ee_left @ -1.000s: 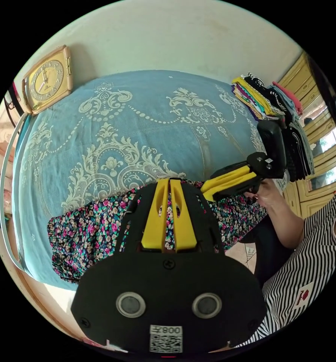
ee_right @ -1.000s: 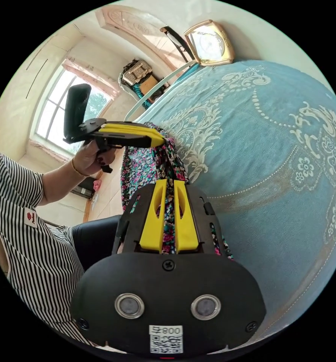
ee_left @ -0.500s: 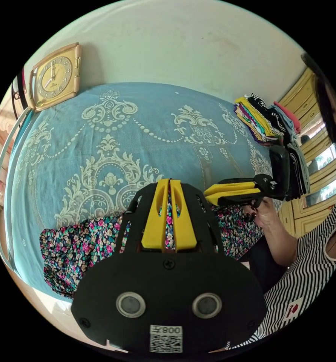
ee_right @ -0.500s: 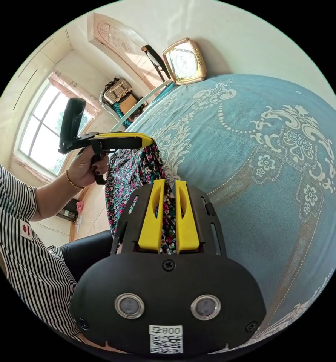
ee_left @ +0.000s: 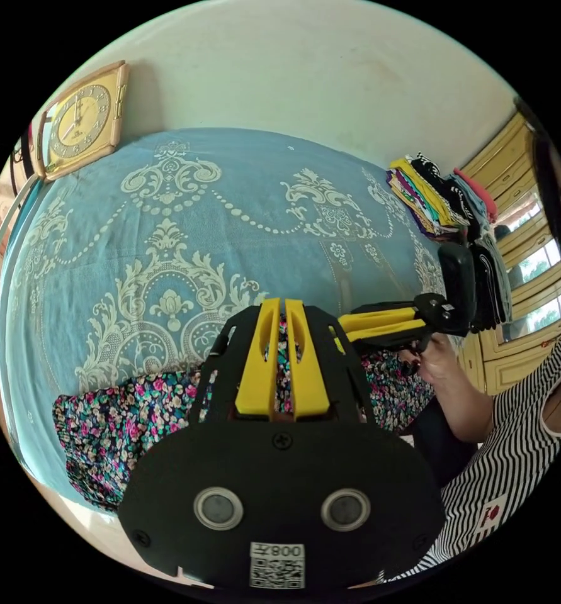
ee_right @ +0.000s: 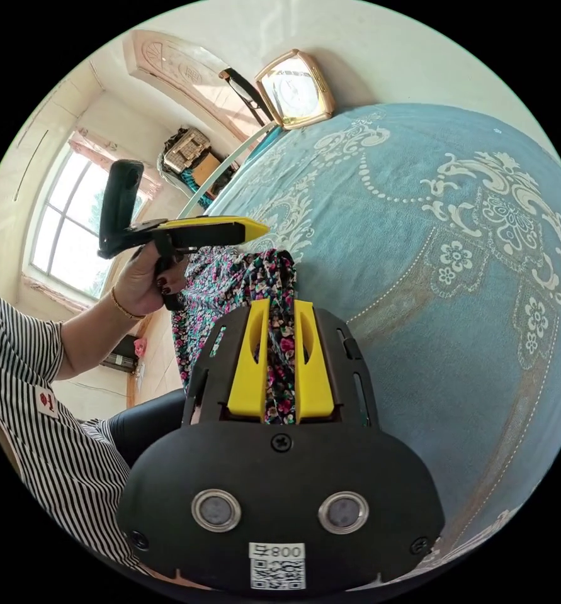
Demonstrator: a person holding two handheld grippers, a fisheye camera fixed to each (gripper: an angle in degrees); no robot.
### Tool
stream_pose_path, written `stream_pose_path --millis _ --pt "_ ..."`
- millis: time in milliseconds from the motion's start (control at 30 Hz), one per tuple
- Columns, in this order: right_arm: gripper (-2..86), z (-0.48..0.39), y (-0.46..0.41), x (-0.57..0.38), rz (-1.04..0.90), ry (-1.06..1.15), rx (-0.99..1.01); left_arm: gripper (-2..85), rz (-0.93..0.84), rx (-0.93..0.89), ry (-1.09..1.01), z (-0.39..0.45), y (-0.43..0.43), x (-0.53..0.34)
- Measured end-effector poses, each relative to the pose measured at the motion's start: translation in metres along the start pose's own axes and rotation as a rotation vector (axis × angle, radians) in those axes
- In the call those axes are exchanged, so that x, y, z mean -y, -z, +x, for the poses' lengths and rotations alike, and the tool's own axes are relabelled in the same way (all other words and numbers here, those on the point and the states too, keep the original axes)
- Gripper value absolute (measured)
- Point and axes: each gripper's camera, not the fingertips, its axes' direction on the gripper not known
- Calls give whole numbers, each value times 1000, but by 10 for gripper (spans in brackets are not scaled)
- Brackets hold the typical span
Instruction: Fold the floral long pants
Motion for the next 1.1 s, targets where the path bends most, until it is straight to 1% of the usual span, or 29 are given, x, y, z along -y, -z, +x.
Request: stream_pose_path --millis 67,167,267,400,467,600,667,767,833,900,967,1033,1100 --pt "67 -5 -4 4 -33 8 8 7 -33 29 -46 6 -7 -7" --pt "38 -15 -4 9 -56 21 -44 3 -91 101 -76 7 -29 -8" --pt "19 -19 -5 14 -84 -9 -77 2 -104 130 -61 -1 -49 -3" --pt "10 -22 6 17 -52 -60 -40 1 -86 156 -43 -8 -57 -1" --pt "9 -27 17 17 -2 -64 -39 1 -37 168 -45 -9 -50 -5" --pt "7 -40 37 18 28 -65 -25 2 25 117 -55 -7 -46 -17" --pt "6 -44 43 18 37 -79 7 1 -16 105 -56 -7 -59 -24" --pt "4 -54 62 17 102 -81 24 1 -98 163 -35 -16 -87 -25" --pt "2 -62 77 19 124 -68 58 1 -73 126 2 -23 -92 -25" --pt "2 -70 86 19 137 -48 82 1 -70 134 7 -25 -96 -25" --pt "1 -79 85 23 80 -26 99 1 -58 153 -12 -24 -102 -27" --pt "1 -86 74 28 -22 -47 34 1 -79 164 -19 -24 -112 -29" --pt "1 -90 70 34 -72 -77 0 1 -76 162 -4 -26 -119 -31"
